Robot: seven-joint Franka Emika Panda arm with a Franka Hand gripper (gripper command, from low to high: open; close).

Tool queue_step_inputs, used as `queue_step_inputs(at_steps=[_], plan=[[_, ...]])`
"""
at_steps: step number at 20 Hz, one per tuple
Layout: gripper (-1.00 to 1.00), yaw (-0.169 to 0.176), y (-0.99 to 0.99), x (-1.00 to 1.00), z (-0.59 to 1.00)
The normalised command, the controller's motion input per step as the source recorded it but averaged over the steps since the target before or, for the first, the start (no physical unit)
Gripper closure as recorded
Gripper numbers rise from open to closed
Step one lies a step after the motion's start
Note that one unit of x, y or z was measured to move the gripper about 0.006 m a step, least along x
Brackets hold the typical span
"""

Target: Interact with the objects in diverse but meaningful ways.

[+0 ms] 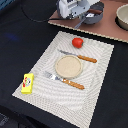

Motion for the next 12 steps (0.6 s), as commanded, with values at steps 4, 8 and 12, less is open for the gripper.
queue_step_inputs(at_steps=[4,8,12], plan=[[1.0,-0.005,0.7,0.54,0.12],[1.0,-0.022,0.52,0.58,0.14],[-1.0,-0.04,0.18,0.81,0.7]])
